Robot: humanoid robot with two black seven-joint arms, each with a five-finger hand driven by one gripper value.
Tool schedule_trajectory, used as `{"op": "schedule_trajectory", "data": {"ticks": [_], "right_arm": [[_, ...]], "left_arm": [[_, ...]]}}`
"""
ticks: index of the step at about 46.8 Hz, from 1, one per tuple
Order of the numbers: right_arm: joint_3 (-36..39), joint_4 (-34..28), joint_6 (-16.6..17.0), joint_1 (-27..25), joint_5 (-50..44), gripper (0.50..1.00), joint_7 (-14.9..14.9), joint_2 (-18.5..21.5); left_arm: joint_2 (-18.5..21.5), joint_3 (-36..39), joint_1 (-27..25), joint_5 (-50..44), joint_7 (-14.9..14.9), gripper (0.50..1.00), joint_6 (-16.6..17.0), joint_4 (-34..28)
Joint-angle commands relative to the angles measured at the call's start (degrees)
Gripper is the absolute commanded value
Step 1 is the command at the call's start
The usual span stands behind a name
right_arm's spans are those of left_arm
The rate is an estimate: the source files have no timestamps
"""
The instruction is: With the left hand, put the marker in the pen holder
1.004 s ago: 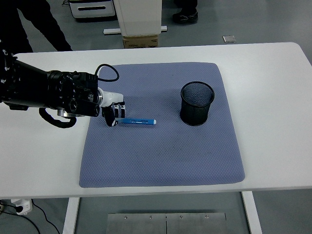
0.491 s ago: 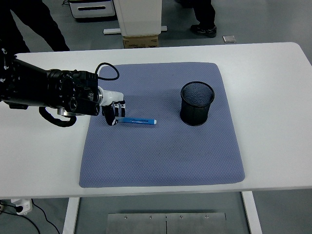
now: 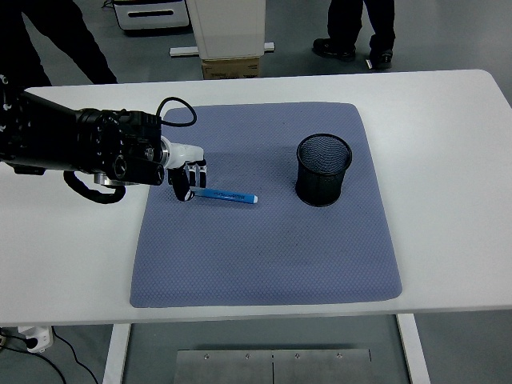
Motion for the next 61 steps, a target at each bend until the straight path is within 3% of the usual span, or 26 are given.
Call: {"op": "schedule_trajectory", "data": {"ticks": [1, 24, 39, 44, 61], "right_arm": [[0.0, 0.0, 0.0, 0.0, 0.0, 1.0, 0.0, 0.0], [0.0, 0.0, 0.0, 0.0, 0.0, 1.0, 0.0, 0.0], [0.0, 0.0, 0.0, 0.0, 0.0, 1.0, 0.1, 0.0], [0.0, 0.1, 0.0, 0.0, 0.0, 1.0, 0.0, 0.0], [0.0, 0.0, 0.0, 0.0, 0.0, 1.0, 0.1, 0.0]], "left_arm": [[0.0, 0.1, -0.3, 0.0, 0.0, 0.531, 0.0, 0.1], [0.0, 0.8, -0.4, 0.0, 0.0, 0.534, 0.0, 1.3], [0.0, 1.3, -0.1, 0.0, -0.1, 0.555, -0.1, 2.2], [0.0, 1.3, 0.1, -0.1, -0.1, 0.584, -0.1, 2.2], [0.0, 1.3, 0.3, -0.1, -0.1, 0.584, -0.2, 2.1]]}}
